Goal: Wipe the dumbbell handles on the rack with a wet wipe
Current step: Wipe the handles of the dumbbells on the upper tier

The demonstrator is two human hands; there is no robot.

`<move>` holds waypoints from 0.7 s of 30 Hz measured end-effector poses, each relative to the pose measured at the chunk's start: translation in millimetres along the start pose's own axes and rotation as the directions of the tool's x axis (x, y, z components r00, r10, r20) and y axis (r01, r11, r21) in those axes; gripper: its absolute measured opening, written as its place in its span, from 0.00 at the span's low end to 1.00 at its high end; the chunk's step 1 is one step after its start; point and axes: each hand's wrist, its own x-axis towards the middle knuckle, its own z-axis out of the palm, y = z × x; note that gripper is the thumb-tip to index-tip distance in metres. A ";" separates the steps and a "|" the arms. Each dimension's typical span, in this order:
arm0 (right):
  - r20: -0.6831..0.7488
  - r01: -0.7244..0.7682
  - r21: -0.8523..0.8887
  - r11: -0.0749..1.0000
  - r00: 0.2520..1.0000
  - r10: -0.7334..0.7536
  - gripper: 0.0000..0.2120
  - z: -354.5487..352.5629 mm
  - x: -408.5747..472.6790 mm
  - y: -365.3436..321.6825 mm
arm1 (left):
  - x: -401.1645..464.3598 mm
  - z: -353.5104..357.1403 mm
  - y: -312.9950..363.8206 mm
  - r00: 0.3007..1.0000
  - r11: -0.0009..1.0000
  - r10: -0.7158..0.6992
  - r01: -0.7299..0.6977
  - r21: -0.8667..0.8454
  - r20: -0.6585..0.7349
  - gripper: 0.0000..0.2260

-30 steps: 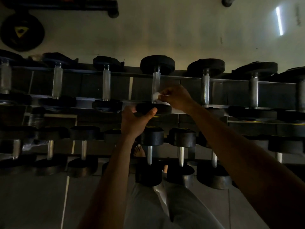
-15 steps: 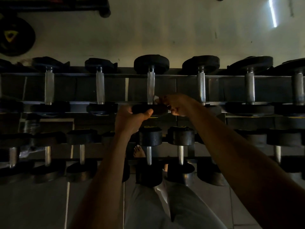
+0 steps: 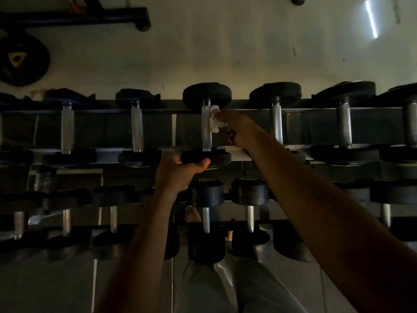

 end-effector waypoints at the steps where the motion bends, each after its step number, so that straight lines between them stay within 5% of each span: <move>1: -0.018 0.003 -0.009 1.000 1.000 -0.003 0.18 1.1 0.9 -2.1 | 0.2 0.1 -0.6 1.000 1.000 0.002 -0.002 -0.009 0.001 0.14; 6: -0.091 0.092 0.025 0.995 0.992 -0.089 0.21 4.7 3.9 -3.5 | 1.7 0.7 -5.1 1.000 0.997 0.017 -0.017 -0.074 0.005 0.14; 9: -0.170 0.361 -0.092 0.928 0.913 -0.371 0.10 5.5 3.5 6.0 | 2.5 3.5 -10.9 0.999 0.992 0.037 -0.040 -0.121 -0.024 0.17; 12: -0.103 0.644 -0.520 0.560 0.604 -0.790 0.06 9.1 -8.1 11.1 | -0.6 8.4 -16.9 0.994 0.981 0.050 -0.068 -0.184 -0.098 0.29; 14: 0.019 0.613 -0.732 0.297 0.455 -0.890 0.09 13.1 -12.2 9.5 | -4.8 14.4 -22.1 0.989 0.971 0.041 -0.073 -0.227 -0.145 0.31; 17: 0.199 0.474 -0.880 0.034 0.432 -0.880 0.11 19.5 -8.0 3.1 | -12.8 27.9 -31.2 0.978 0.938 0.037 -0.105 -0.331 -0.205 0.29; 21: 0.338 0.416 -0.898 -0.142 0.448 -0.828 0.14 21.8 -11.8 -6.6 | -20.3 41.1 -39.8 0.956 0.880 0.051 -0.180 -0.439 -0.288 0.33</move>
